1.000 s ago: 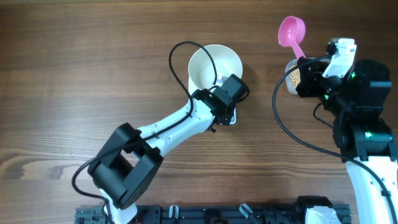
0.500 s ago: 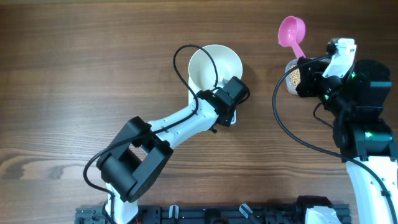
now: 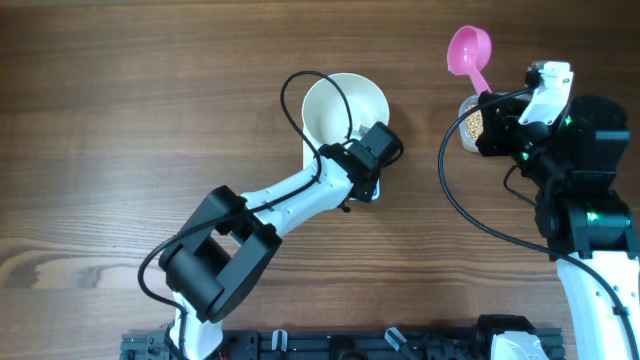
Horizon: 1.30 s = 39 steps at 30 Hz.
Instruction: Scoop item into bowl and weigh 150g on scale
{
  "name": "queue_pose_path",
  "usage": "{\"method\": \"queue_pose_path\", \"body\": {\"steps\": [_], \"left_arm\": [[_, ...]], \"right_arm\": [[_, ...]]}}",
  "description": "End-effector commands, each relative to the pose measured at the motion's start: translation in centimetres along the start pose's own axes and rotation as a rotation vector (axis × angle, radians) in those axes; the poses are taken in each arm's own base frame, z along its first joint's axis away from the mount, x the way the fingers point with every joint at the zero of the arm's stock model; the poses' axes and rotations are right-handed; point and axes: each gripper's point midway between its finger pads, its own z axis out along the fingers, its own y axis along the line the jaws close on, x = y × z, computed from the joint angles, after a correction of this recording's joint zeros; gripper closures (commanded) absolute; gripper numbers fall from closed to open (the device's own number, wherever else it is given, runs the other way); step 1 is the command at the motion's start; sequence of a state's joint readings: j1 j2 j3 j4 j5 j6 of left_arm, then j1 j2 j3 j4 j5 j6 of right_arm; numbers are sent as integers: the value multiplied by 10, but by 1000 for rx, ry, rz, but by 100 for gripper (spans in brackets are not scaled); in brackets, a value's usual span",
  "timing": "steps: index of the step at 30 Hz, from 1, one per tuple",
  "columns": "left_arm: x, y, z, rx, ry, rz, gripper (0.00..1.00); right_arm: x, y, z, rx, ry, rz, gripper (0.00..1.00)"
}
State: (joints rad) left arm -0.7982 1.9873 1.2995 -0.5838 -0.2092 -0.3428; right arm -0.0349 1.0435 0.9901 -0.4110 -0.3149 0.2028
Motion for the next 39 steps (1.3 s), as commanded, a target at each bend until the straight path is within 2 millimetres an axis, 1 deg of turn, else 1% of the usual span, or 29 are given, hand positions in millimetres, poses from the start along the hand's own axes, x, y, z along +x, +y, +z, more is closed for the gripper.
{"method": "queue_pose_path", "body": {"steps": [1,3,7,9,10,13,15,19,22,25,27,29,32,39], "left_arm": [[44,9,44,-55,146,19,96],[55,12,49,-67,174,25,96],[64,18,50,-88,199,33,96],[64,23,49,-115,199,38,96],[62,25,44,-127,193,40,96],[49,23,30,-108,146,28,96],[33,20,12,-81,87,13,96],[0,15,-39,-6,-53,-10,96],[-23,10,-91,86,-175,14,96],[-38,13,-136,128,-288,16,96],[-44,16,-157,146,-342,17,96],[-47,18,-172,159,-376,9,96],[-48,20,-182,169,-401,3,96],[-48,20,-182,167,-399,3,96]], "right_arm": [[-5,4,-2,-22,-8,-18,96],[-5,4,-2,-22,-8,-19,96],[-5,4,-2,-22,-8,-19,96],[-5,4,-2,-22,-8,-19,96],[-5,4,-2,-22,-8,-18,96],[-5,4,-2,-22,-8,-18,96],[-5,4,-2,-23,-8,-18,96],[-5,4,-2,-22,-9,-18,96],[-5,4,-2,-22,-9,-18,96],[-5,5,-2,-23,-9,-13,96],[-5,5,-2,-25,-8,-11,96],[-5,5,-2,-26,-8,-11,96],[-5,6,-2,-30,-6,-5,96],[-5,6,-2,-30,-7,3,96]]}}
